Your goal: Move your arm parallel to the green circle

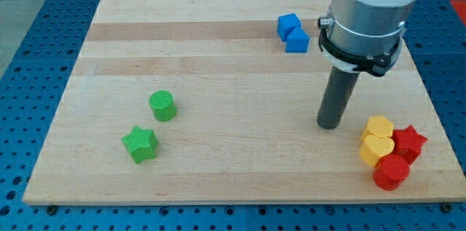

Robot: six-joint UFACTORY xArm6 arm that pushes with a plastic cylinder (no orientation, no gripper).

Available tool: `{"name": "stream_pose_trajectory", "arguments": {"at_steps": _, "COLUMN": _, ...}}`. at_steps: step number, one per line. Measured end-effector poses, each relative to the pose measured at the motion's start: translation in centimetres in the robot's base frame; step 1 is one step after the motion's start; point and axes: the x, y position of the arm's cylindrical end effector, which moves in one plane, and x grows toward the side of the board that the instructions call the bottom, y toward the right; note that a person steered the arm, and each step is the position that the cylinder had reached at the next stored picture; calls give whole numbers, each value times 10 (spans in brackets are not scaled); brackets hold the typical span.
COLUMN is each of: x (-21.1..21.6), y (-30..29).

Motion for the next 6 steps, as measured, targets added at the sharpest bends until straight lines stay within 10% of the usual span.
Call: {"name": "stream_pose_trajectory", "arguments": {"at_steps": 6, "x": -27, "y": -110}}
